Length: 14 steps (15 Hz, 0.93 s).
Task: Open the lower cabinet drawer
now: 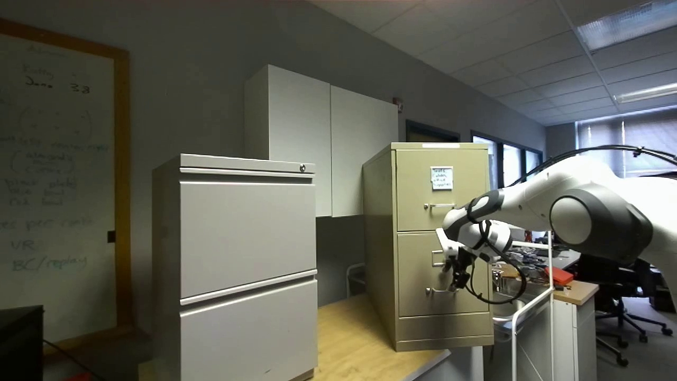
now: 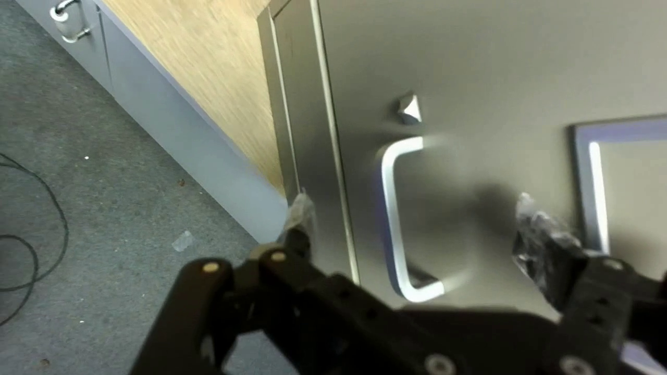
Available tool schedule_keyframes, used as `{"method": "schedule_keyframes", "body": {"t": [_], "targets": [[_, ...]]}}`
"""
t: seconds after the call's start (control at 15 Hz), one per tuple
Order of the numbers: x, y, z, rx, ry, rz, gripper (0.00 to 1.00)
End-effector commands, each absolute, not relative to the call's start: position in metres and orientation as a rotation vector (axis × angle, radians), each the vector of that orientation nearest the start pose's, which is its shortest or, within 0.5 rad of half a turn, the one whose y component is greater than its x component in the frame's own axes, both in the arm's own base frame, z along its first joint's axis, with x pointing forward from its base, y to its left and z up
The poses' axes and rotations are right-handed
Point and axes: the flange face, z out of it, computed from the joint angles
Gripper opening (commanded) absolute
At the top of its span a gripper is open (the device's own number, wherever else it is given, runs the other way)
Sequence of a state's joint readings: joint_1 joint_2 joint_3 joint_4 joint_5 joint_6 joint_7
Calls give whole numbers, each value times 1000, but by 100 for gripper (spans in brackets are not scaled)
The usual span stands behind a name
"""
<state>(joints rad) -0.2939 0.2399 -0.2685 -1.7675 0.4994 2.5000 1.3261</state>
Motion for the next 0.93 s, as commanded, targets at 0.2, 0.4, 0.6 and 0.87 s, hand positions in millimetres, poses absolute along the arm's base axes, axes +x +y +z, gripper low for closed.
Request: {"method": "schedule_keyframes", "body": {"t": [0.2,0.4,0.6,0.87], "targets": [[580,-354,444,-1152,2350,-296,100],[584,-362,433,-1128,2369,-271,100],[593,-367,430,-1144,2379,-257,100],[608,-361,425,-1229,2395,-181,100]]}}
